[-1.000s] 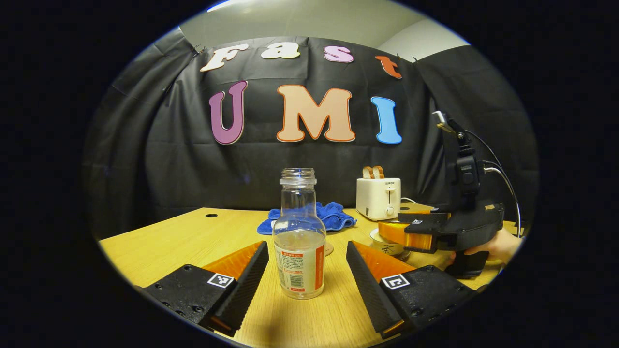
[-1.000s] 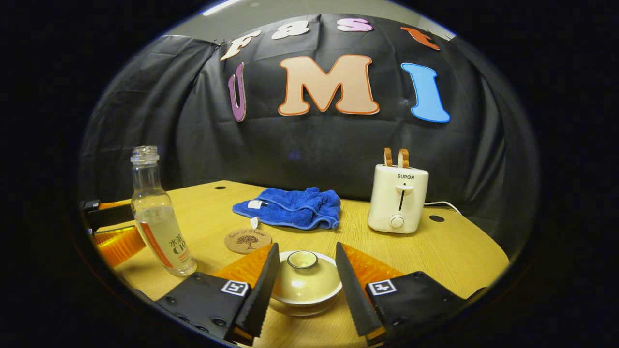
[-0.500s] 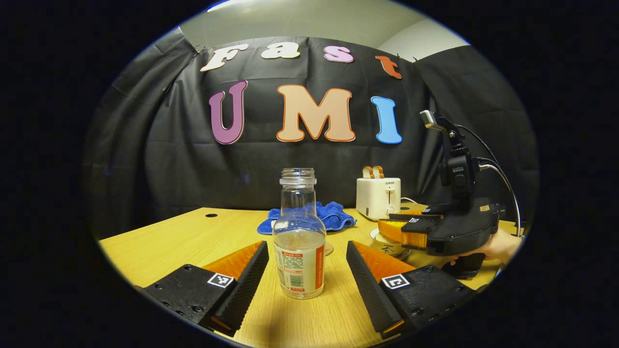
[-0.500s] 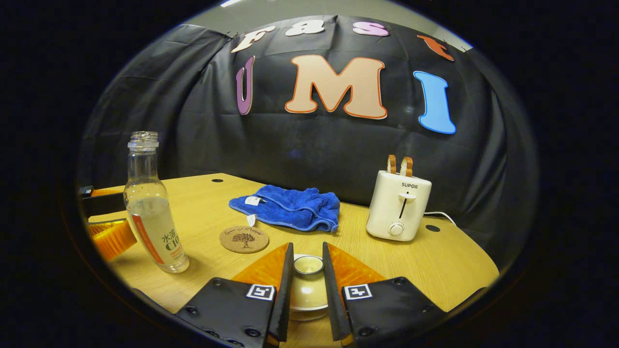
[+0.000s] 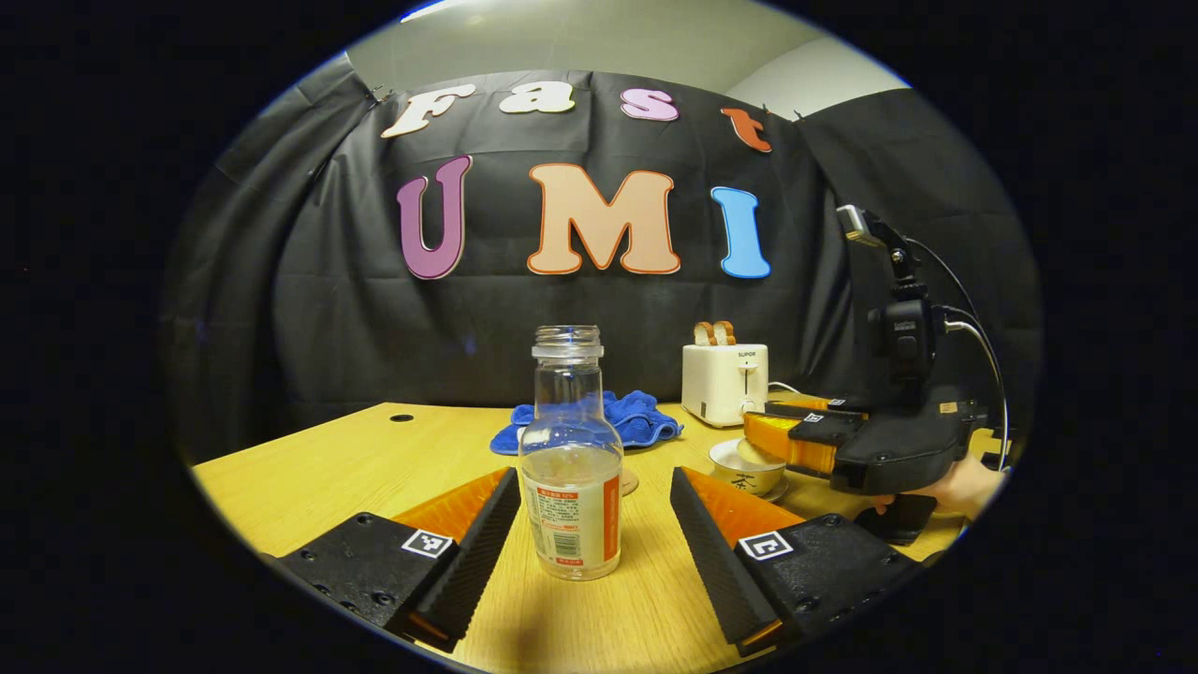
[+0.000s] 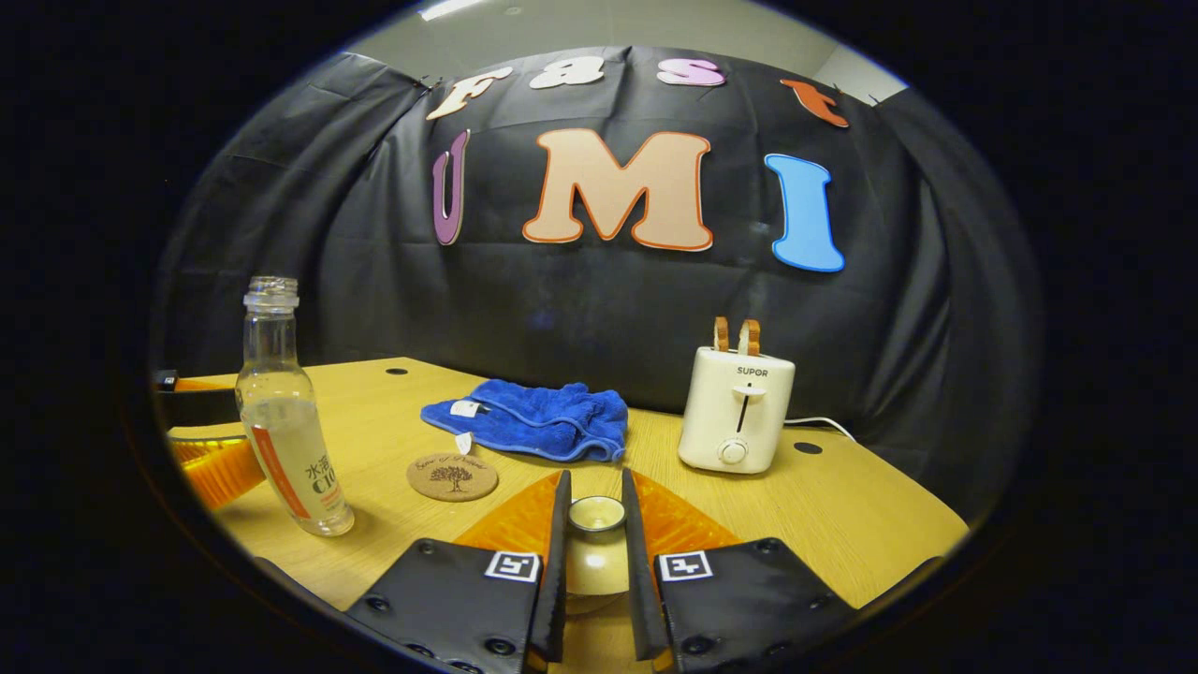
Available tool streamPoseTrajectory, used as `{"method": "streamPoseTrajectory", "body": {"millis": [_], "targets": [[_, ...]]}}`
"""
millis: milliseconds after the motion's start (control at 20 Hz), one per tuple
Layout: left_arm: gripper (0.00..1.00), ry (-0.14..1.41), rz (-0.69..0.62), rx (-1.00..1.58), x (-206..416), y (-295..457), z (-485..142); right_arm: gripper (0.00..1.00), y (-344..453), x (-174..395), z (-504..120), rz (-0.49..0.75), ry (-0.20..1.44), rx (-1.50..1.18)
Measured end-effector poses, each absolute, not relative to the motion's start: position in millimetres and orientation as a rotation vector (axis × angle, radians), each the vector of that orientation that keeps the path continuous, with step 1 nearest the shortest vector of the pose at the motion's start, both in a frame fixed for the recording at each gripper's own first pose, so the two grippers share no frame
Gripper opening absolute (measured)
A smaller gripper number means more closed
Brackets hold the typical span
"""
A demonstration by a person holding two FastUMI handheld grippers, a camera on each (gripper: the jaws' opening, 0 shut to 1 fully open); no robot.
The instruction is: Open the teacup lid with one hand, grasp the water bottle and pour water into the teacup with the other hand; after pouring, place the water bottle on the coaster and then close the teacup lid.
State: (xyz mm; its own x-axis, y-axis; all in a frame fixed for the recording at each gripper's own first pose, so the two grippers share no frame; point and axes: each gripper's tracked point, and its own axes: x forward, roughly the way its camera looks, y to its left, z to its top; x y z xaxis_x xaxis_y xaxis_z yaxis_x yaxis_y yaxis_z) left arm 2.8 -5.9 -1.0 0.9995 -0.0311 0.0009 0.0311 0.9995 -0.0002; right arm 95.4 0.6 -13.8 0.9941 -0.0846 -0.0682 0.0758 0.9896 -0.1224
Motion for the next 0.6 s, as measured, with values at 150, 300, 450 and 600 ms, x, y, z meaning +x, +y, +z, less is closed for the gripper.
{"method": "streamPoseTrajectory", "body": {"millis": [150,300,450,600], "targets": [[0.94,-0.001,-0.028,0.002,7.0,-3.2,-0.7,0.31,-7.9,84.5,-10.5,-0.085,0.056,-0.065],[0.94,0.003,-0.026,0.002,13.8,1.4,-1.2,0.31,-22.6,71.8,-6.1,-0.11,0.024,0.008],[0.94,0.012,-0.027,0.001,23.0,5.6,-3.7,0.31,-36.9,60.6,-0.6,-0.149,-0.002,-0.007],[0.94,0.04,-0.048,-0.003,36.5,8.1,-8.5,0.31,-43.8,53.4,-2.4,-0.161,0.003,-0.005]]}}
